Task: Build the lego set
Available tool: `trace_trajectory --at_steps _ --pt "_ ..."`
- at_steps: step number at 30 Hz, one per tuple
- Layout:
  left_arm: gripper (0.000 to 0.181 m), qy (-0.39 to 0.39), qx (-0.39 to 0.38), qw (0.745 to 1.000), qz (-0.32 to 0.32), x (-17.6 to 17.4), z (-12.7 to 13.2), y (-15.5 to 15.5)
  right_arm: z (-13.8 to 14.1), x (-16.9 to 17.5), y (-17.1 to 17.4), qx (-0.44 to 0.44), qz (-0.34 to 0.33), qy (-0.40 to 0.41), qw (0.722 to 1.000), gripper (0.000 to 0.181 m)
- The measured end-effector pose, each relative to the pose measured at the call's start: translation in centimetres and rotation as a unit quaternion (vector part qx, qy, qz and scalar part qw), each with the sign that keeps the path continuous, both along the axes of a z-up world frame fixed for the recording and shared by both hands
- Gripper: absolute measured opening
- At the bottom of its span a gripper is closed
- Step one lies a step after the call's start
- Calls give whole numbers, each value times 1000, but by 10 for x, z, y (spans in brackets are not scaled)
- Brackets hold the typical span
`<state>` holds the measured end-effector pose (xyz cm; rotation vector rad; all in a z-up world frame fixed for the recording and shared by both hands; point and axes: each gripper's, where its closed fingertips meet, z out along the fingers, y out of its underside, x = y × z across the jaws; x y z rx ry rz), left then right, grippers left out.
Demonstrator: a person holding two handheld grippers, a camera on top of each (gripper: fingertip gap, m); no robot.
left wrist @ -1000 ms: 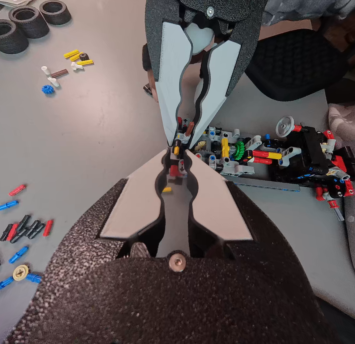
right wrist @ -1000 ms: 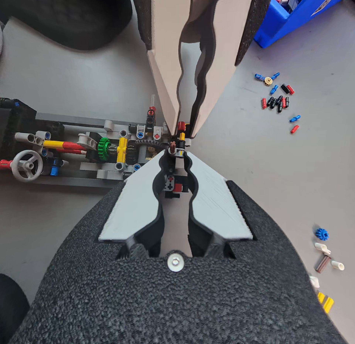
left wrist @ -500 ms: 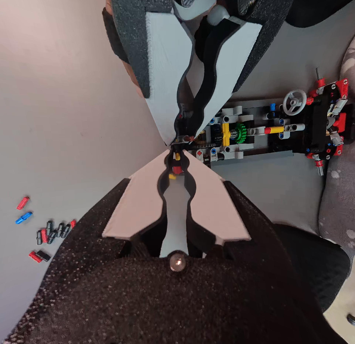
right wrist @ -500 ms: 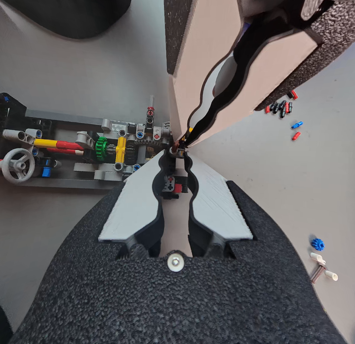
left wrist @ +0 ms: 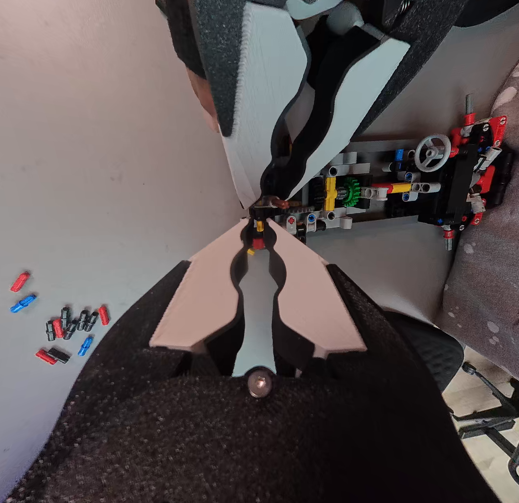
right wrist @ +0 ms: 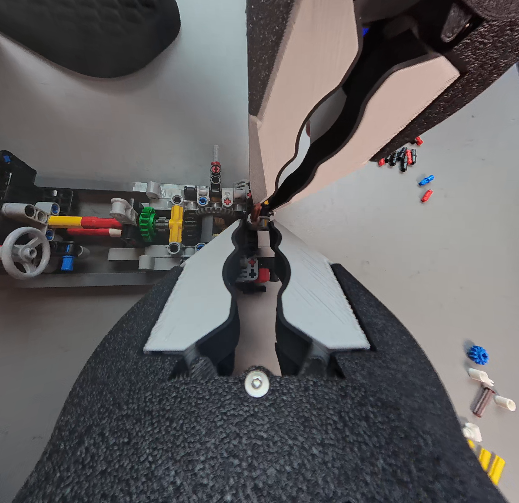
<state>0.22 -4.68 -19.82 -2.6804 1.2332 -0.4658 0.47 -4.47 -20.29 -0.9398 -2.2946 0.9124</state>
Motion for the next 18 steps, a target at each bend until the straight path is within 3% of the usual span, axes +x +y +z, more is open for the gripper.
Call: trace_trajectory --at_steps 1,11,18 --pt "5 3 -4 1000 -1 -1 0 -1 0 0 0 -1 -1 1 1000 13" --pt "3 -26 -42 999 16 2 0 -1 0 1 1 4 0 8 1000 14" --pt "1 -84 -138 987 11 4 0 -2 0 4 1 17 12 17 1000 13"
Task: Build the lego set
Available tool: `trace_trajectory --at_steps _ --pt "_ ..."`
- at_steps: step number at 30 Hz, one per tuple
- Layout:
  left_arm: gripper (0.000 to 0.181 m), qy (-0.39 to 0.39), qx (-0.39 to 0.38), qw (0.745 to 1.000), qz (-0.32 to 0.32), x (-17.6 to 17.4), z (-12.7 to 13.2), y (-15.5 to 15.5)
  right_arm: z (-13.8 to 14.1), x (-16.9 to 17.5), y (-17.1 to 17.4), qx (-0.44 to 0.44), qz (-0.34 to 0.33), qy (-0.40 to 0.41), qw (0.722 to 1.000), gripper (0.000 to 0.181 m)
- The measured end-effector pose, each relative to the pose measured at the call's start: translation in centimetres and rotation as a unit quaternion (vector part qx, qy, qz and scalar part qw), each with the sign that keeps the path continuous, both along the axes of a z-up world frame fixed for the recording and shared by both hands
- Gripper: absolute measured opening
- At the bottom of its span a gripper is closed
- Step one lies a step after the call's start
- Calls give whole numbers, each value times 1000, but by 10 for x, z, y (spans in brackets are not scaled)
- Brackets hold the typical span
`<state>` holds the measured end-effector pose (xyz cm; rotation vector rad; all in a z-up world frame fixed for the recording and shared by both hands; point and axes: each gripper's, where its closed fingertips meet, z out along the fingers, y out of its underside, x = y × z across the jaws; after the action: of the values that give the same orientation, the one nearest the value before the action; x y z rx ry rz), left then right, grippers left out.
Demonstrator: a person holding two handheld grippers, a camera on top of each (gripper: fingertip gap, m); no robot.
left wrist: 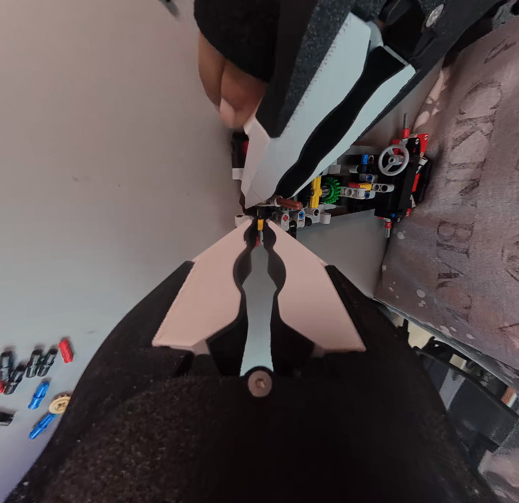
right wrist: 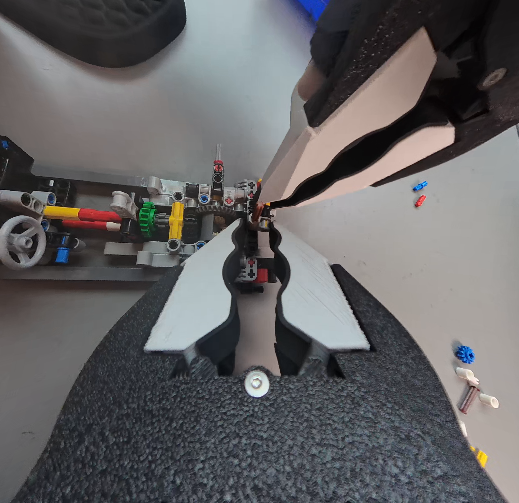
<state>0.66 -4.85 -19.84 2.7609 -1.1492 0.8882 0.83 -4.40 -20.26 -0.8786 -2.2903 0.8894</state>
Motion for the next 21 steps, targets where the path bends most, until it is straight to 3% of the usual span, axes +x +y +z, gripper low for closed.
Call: trace_trajectory --at_steps 2,11,21 --pt "1 -6 -1 1000 -4 1 0 -1 0 1 0 -12 -2 -6 1000 13" --pt "2 100 129 981 -107 -3 -1 -13 -1 3 -10 -66 5 -17 998 11" --pt "1 86 172 979 -76 -8 6 -20 5 -2 -15 -106 1 -11 994 12"
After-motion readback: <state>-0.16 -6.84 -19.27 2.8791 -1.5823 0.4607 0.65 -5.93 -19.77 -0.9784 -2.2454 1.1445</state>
